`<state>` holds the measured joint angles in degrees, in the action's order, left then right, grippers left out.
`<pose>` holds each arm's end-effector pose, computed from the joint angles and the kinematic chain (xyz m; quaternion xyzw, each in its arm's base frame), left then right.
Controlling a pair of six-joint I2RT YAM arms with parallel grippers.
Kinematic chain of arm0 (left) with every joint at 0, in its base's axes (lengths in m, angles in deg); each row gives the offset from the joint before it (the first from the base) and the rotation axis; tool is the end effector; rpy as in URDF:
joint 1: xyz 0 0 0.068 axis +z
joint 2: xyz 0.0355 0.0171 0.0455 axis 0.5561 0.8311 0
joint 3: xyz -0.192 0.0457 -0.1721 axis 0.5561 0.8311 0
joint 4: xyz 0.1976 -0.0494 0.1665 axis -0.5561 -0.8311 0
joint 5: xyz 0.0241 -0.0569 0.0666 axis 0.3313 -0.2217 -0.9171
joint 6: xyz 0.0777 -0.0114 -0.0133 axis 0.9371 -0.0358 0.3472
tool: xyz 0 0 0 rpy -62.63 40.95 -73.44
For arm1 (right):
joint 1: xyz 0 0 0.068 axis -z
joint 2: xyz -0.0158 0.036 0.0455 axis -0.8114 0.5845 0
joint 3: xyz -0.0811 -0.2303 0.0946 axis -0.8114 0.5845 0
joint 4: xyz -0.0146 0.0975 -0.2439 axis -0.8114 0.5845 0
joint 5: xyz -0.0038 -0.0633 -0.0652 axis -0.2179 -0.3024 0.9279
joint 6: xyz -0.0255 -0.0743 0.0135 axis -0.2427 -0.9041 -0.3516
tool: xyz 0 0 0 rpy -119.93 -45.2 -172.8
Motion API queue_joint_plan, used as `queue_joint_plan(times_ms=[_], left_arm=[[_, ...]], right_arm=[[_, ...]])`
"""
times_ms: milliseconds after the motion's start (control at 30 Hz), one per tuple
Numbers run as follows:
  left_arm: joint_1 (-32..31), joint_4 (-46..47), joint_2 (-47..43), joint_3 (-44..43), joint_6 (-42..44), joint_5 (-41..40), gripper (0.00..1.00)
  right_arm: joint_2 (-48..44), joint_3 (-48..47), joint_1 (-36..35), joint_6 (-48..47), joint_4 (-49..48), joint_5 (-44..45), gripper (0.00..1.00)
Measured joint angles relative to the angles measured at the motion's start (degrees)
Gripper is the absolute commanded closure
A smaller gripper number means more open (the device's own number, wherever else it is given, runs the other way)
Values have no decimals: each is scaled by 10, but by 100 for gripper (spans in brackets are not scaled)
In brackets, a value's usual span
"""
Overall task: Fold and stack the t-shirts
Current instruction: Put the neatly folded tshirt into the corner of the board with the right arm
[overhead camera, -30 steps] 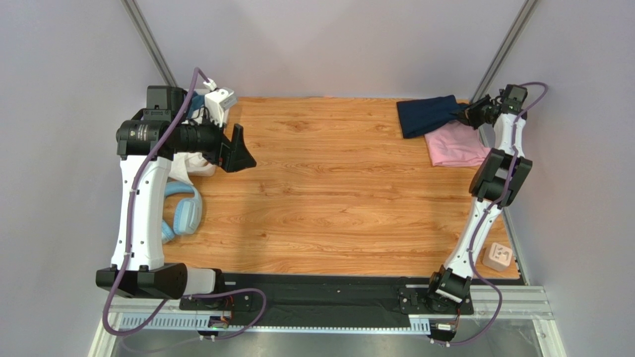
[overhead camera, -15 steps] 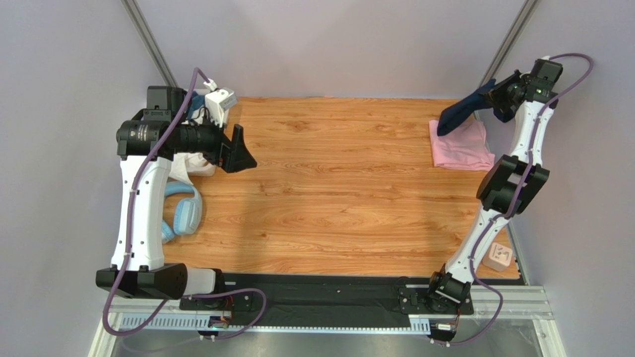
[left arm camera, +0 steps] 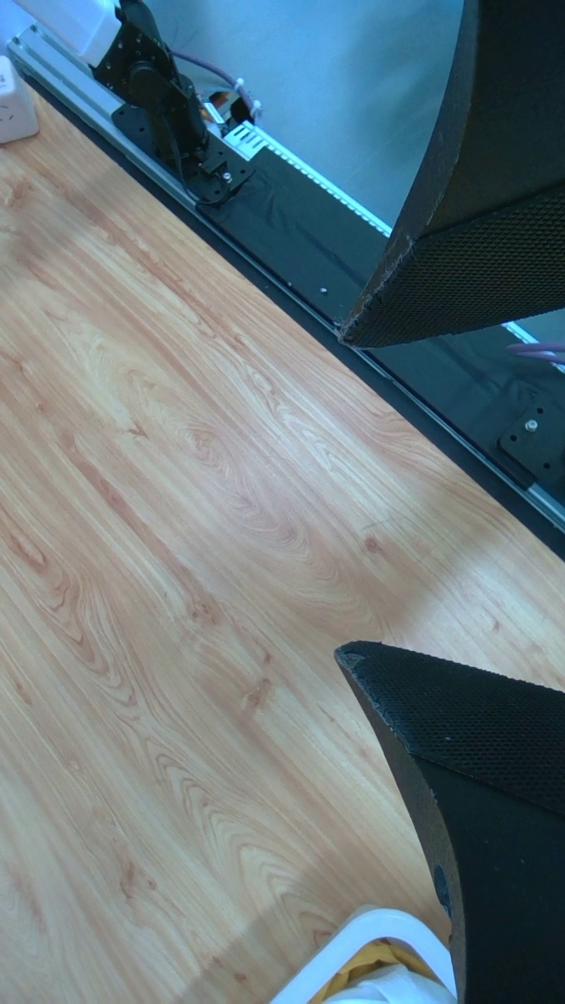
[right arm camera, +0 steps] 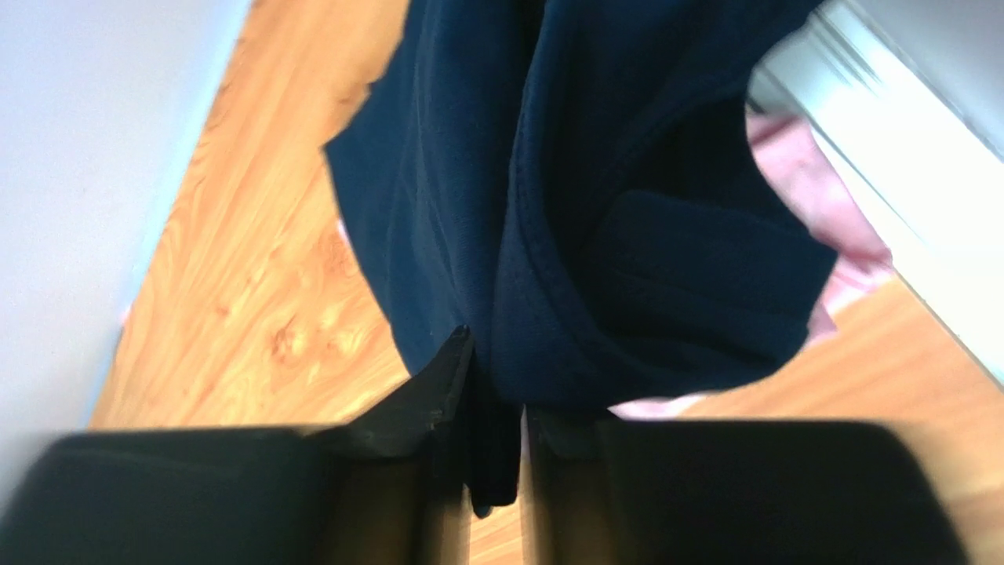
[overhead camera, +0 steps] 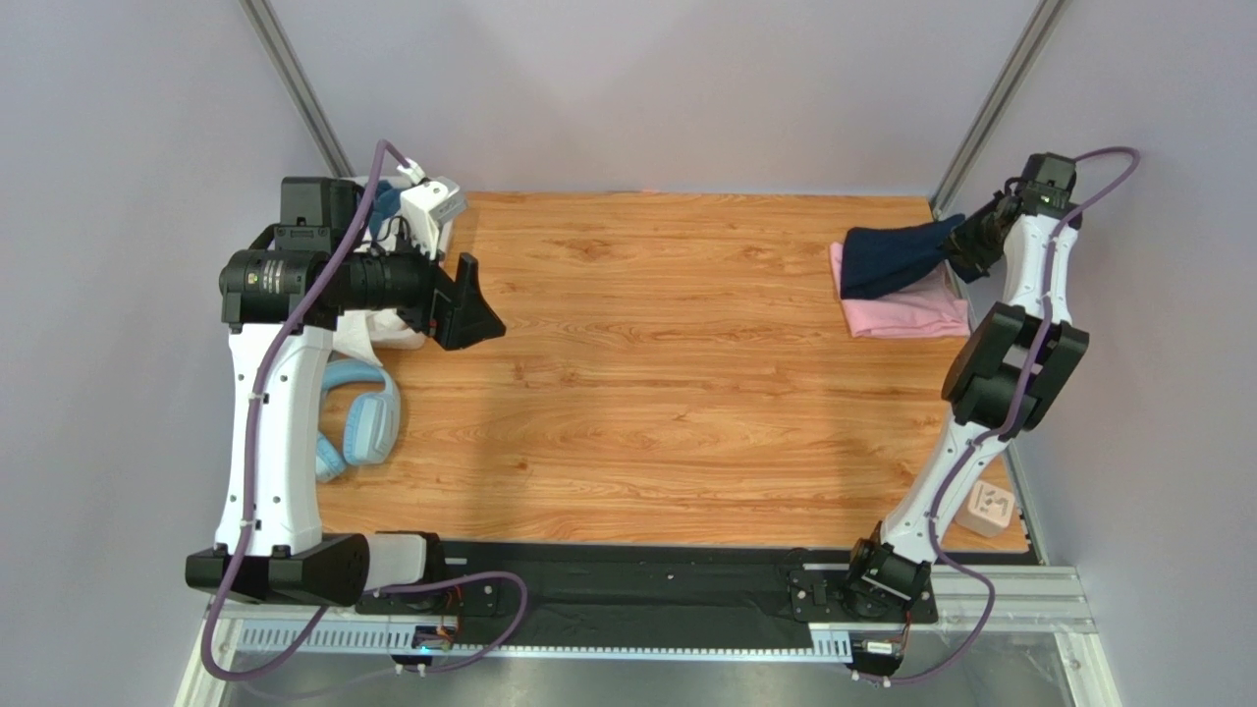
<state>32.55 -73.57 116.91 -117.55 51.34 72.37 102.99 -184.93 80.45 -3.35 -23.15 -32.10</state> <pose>0.2198 -0.0514 0.4306 0.2690 0.8401 -0.2935 0.3686 0.4561 -0.2078 0.2436 0.4114 0.8487 0.1149 0.3117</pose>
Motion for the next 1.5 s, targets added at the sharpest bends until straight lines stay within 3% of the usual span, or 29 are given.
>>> queue_joint_plan(times_ms=[67, 167, 300, 500, 567, 667, 800, 900, 1133, 1333, 1500], left_arm=[[0, 0, 0, 0, 0, 0, 0], [0, -1, 2, -5, 0, 0, 0], [0, 0, 5, -16, 0, 0, 0], [0, 2, 8, -16, -3, 1, 0], [1, 6, 7, -12, -5, 1, 0], [1, 8, 7, -7, -5, 0, 0], [2, 8, 6, -7, -4, -6, 0], [3, 8, 3, -2, -4, -13, 0], [3, 10, 4, 18, -4, -14, 0], [4, 22, 18, 24, -9, -7, 0], [5, 32, 19, 28, -13, -3, 0]], right_arm=[[0, 0, -10, 0, 22, 30, 38], [0, 1, -31, 1, 69, 64, 30], [-12, 41, -64, 2, 106, 76, 23], [-110, 212, -123, 0, 121, 77, 19], [-141, 218, -130, 0, 127, 69, 19], [-135, 136, -124, 3, 126, 49, 21], [-31, -80, -111, 11, 112, 1, 28], [42, -149, -101, 21, 85, -41, 29], [148, -87, -87, 36, 80, -109, 32], [114, 27, -97, 41, 56, -162, 31], [108, 40, -135, 31, 61, -179, 24]])
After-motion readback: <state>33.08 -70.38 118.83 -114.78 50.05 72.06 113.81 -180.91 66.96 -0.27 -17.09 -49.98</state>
